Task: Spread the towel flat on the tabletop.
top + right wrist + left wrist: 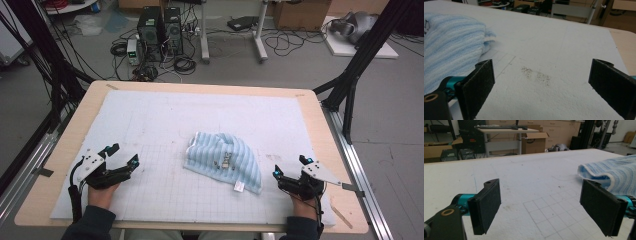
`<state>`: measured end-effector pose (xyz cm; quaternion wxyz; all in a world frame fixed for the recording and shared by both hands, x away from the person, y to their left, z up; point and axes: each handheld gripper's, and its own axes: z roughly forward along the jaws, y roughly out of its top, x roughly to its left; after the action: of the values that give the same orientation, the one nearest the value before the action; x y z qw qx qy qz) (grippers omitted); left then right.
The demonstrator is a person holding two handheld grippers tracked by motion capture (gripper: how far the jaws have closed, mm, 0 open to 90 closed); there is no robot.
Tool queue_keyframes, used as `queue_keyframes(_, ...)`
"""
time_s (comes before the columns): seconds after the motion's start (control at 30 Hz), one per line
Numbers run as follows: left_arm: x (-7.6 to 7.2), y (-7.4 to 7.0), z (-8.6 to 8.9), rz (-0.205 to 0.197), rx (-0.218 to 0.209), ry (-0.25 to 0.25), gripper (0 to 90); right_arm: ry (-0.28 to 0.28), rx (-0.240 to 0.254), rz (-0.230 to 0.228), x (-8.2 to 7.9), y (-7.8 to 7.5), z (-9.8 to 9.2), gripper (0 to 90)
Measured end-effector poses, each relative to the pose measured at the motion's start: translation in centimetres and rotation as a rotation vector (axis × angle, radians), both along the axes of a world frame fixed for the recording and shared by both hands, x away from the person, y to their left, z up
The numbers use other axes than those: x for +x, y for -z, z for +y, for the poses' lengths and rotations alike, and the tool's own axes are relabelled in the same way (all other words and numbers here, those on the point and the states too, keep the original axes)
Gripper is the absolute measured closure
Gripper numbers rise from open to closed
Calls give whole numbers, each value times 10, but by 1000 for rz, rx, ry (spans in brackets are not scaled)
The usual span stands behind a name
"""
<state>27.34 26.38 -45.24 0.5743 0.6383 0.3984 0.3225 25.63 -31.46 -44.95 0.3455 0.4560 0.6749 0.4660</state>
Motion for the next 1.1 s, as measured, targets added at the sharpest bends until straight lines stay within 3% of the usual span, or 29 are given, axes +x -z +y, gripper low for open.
queue_keyframes(0.33, 0, 0, 0, 6, 3, -1, 175, 2, 32, -9, -1, 0, -3, 57)
queue_keyframes(0.47, 0, 0, -1, 0, 1, 3, 175, -4, 15, -15, -2, 0, -1, 56)
queue_keyframes(0.63, 0, 0, 0, -3, 2, 8, 175, -20, 25, 16, 2, -1, -3, 57)
queue_keyframes(0.73, 0, 0, 1, -3, -3, 13, 175, -13, 52, 35, 4, -2, -5, 57)
queue_keyframes(0.77, 0, 0, 1, -1, -9, 15, 175, -15, 91, 54, 4, -2, -5, 58)
queue_keyframes(0.83, 0, 0, 2, 1, -12, 16, 175, -37, 130, 73, 6, -4, 1, 58)
queue_keyframes(0.93, 0, 0, 2, -1, -17, 17, 175, -70, 115, 72, 9, -8, 12, 58)
queue_keyframes(1.0, 0, 0, 2, -4, -18, 18, 175, -133, 99, 71, 18, -19, 36, 64)
queue_keyframes(1.03, 0, 0, 2, -3, -17, 18, 175, -133, 99, 71, 18, -19, 36, 64)
queue_keyframes(1.07, 0, 0, 2, -4, -18, 17, 176, -159, 84, 69, 22, -22, 44, 89)
queue_keyframes(1.1, 0, 0, 2, -4, -18, 17, 177, -227, 69, 77, 29, -29, 62, 166)
